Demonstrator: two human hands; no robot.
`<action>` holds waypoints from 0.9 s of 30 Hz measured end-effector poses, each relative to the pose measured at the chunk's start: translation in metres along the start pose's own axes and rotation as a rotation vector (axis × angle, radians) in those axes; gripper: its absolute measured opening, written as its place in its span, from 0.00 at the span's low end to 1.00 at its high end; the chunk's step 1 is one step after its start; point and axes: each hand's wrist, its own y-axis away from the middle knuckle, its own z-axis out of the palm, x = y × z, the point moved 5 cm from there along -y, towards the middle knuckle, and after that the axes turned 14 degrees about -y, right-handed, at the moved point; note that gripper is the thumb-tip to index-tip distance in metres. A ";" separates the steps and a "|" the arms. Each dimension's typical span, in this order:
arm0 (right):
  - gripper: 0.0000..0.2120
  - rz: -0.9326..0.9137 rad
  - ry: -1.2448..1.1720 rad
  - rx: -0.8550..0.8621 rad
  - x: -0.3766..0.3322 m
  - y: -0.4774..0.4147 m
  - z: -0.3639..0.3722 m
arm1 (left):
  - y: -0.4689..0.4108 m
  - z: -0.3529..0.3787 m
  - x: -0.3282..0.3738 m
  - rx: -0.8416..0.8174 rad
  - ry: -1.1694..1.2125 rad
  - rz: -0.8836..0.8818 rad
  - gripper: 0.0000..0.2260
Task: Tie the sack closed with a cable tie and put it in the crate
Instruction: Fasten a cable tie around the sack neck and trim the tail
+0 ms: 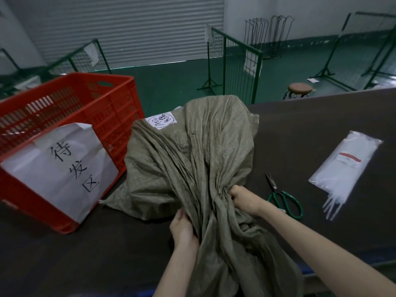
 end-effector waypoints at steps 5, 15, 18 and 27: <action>0.05 0.018 0.090 0.044 0.005 0.005 -0.025 | 0.001 -0.031 0.028 0.180 -0.026 0.389 0.14; 0.08 0.115 -0.031 0.159 0.013 0.028 -0.084 | 0.020 -0.046 0.077 0.083 0.119 0.603 0.11; 0.06 0.039 -0.438 0.202 0.008 0.034 -0.087 | 0.035 -0.031 0.089 -0.025 0.117 0.641 0.08; 0.09 -0.298 -0.891 0.354 -0.040 0.033 -0.078 | 0.069 0.024 0.119 -0.303 -0.110 0.840 0.07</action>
